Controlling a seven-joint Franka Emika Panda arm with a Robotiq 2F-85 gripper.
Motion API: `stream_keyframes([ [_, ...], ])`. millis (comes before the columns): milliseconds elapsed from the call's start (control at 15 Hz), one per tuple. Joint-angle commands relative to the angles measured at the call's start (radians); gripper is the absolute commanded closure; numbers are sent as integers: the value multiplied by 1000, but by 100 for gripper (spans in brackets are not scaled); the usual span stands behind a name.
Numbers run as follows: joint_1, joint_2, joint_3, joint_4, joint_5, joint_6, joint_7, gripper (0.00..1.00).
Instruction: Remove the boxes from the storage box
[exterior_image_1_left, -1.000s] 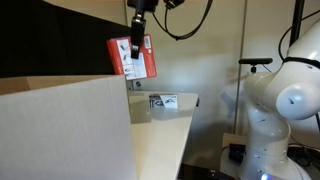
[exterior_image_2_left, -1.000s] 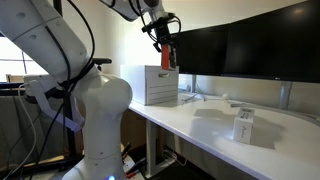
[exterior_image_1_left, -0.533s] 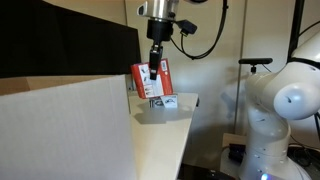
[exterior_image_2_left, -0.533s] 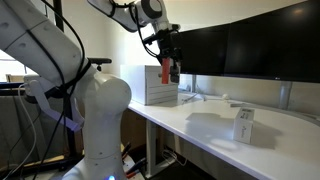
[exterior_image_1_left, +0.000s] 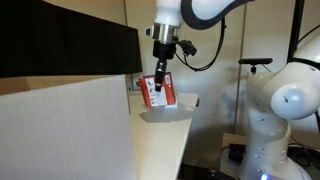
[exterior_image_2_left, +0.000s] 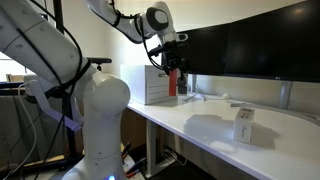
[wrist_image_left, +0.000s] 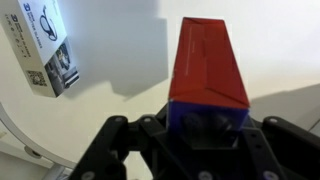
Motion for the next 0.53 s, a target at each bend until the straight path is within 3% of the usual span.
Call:
stream_keyframes([
  [0,-41,-76,-70,-97,-52,35,-91,83],
  [333,-115,-102,-201,-160,-103,47,-213,83],
  [467,-138,-65,-244,-122,-120,42,-264,83],
])
